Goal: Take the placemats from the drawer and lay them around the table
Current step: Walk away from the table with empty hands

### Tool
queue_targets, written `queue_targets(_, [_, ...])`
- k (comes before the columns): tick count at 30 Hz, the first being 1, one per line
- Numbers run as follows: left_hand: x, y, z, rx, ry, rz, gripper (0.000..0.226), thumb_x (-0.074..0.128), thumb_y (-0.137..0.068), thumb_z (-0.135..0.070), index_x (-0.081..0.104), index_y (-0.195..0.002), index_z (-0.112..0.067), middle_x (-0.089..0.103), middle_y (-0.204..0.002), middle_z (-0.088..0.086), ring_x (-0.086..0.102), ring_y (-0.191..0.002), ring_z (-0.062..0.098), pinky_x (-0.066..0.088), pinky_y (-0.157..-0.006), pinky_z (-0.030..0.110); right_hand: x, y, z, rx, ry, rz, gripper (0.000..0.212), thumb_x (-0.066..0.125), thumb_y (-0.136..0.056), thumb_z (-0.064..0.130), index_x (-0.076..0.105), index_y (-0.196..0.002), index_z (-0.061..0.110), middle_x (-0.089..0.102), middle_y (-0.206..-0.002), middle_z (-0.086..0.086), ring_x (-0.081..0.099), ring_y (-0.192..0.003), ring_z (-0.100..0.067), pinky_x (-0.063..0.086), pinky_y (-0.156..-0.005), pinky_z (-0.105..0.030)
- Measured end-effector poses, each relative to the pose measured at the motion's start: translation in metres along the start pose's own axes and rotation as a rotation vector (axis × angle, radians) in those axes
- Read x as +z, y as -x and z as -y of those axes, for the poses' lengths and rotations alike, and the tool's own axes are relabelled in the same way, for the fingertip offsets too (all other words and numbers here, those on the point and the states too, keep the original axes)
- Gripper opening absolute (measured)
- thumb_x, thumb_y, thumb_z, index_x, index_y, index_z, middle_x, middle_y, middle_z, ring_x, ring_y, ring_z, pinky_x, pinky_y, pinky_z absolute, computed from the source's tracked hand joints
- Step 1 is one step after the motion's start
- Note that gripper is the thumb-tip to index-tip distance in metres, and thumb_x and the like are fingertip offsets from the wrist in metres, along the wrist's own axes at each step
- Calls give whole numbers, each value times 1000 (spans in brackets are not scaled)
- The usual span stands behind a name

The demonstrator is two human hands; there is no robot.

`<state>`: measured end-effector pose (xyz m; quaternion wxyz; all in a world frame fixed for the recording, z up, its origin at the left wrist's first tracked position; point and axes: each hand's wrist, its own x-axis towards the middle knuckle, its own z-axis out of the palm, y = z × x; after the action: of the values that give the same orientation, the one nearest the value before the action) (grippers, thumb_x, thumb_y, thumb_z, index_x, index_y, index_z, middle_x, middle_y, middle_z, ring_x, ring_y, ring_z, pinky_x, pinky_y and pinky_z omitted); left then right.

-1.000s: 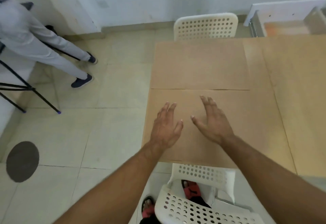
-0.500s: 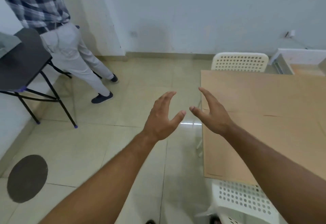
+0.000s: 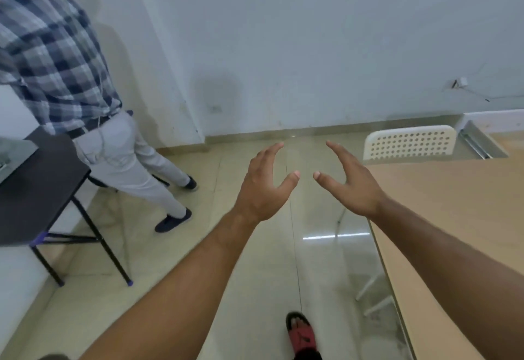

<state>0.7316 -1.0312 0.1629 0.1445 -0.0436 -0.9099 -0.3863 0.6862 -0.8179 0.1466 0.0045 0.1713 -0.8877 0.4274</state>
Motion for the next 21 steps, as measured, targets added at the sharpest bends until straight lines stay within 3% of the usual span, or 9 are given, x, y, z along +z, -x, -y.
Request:
queue_targets(3, [-7, -70, 22, 32, -30, -3, 64, 58, -90, -48, 33, -148, -33, 39, -149, -13, 32, -139, 8, 29, -111, 31, 1, -73, -1, -5, -30, -22, 76, 59, -90, 60, 21, -154, 43, 24, -164, 10, 18, -151, -9, 18, -113, -27])
queue_targets(8, [-19, -210, 46, 50, -22, -16, 62, 59, -92, -45, 35, -147, -32, 37, -150, -14, 28, -140, 4, 26, -114, 29, -12, -215, 0, -31, -61, -49, 78, 56, -89, 63, 21, -155, 42, 22, -164, 15, 16, -151, -5, 20, -121, -36])
queue_targets(21, [1, -570, 91, 280, 60, 30, 60, 57, -93, -48, 34, -147, -35, 34, -151, -21, 26, -140, -1, 22, -109, 19, -79, -528, -28, 14, 17, -271, 76, 54, -91, 63, 22, -156, 40, 23, -163, 18, 19, -149, -3, 18, -113, -25])
